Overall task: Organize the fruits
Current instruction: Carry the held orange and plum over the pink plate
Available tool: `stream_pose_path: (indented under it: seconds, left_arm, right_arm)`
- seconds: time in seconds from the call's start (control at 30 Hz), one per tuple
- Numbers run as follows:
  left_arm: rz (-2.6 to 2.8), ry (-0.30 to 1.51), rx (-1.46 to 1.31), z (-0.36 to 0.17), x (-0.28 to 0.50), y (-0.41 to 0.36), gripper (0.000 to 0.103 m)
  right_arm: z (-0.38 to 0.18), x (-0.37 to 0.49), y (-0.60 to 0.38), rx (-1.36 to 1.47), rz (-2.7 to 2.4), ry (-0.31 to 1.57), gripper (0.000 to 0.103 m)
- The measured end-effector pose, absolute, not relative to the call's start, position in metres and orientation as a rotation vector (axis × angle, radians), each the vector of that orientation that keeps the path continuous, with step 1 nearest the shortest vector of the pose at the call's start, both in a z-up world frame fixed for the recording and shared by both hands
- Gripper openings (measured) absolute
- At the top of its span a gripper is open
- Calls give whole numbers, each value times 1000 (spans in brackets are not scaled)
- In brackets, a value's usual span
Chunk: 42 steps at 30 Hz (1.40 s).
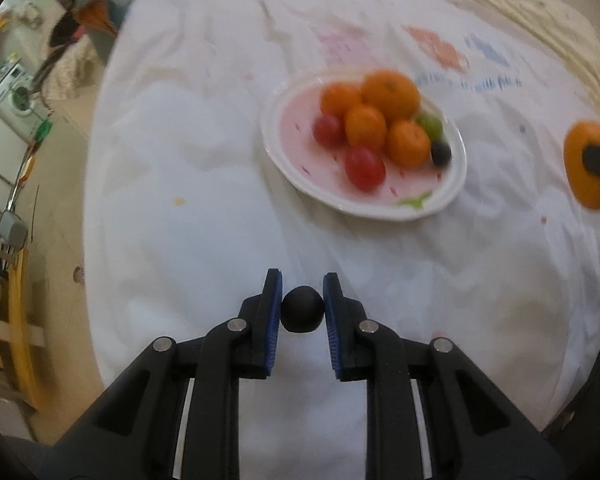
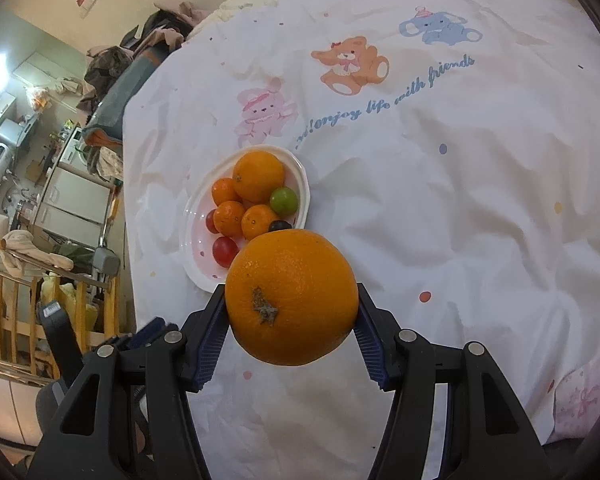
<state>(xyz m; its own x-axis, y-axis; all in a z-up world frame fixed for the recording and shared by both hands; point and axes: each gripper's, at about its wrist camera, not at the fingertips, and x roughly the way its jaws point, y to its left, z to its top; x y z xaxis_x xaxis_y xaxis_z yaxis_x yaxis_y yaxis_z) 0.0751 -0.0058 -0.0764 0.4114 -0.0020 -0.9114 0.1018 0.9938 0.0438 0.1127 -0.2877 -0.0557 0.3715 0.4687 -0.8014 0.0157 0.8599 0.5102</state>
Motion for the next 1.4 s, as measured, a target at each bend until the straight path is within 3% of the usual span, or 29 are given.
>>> stream_pose_path:
  seconds: [0.7, 1.4]
  left_arm:
    - [-2, 962, -10, -4, 112, 22, 17]
    - [-81, 989, 20, -30, 177, -4, 18]
  right_arm:
    - [-17, 111, -277, 477, 398, 988, 61]
    - [-45, 169, -249, 460, 427, 1042, 61]
